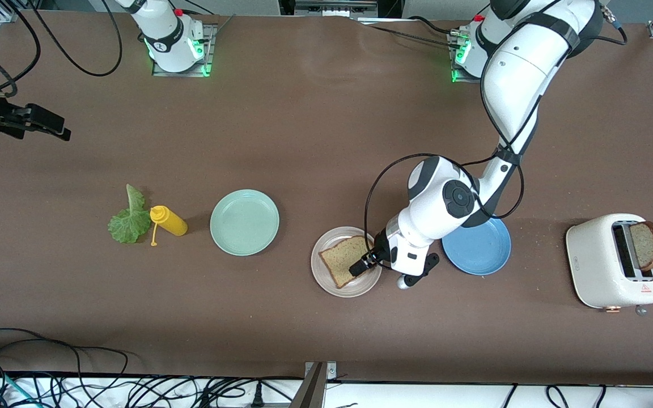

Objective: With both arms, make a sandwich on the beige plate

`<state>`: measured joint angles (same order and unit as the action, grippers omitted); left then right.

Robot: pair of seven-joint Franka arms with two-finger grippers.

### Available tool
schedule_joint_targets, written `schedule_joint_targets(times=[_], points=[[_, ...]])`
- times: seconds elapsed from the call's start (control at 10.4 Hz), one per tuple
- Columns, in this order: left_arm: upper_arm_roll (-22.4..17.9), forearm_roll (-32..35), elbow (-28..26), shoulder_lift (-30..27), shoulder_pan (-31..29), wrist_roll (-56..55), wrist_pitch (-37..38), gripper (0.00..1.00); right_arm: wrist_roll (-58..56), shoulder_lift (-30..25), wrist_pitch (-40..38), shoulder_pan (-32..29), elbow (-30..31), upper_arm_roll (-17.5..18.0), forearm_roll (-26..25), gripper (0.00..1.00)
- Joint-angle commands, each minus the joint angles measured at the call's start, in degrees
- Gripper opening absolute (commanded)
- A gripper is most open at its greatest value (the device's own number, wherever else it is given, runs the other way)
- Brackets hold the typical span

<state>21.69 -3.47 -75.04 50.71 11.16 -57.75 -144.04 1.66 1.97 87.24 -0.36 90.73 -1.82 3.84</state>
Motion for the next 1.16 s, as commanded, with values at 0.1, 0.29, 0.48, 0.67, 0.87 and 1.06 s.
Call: schedule_joint_targets(times=[0.1,0.29,0.48,0.67,0.87,1.06], points=[[-1.03,1.27,0.16,-2.62,-2.01,1.84,6.2,1.0,-0.95,-0.12,0.3,-0.17,3.12,-0.99,0.64,1.0],[-2.17,4.76,0.07,-5.34,-2.98,3.52,12.35,1.0,-1.22,-1.86,7.64,-0.08,11.27,-2.05,0.55,1.0],[-1.75,11.36,0.07,-8.24,-6.04,6.31,20.25,1.0,-2.79,-2.58,17.21,-0.08,19.36,-1.96,0.38,1.0],[-1.66,11.3,0.07,-12.45,-9.82,16.73,30.17,1.0,-4.9,-2.58,28.98,-0.08,27.96,-1.96,-3.55,1.0],[-1.65,11.21,0.07,-16.76,-13.42,25.01,37.4,1.0,-5.26,-1.88,47.32,-0.17,39.03,-1.96,-7.18,1.0],[-1.65,11.12,0.07,-20.37,-17.2,30.21,41.01,1.0,-5.26,3.02,50.92,-0.17,40.84,-2.22,-7.09,1.0]])
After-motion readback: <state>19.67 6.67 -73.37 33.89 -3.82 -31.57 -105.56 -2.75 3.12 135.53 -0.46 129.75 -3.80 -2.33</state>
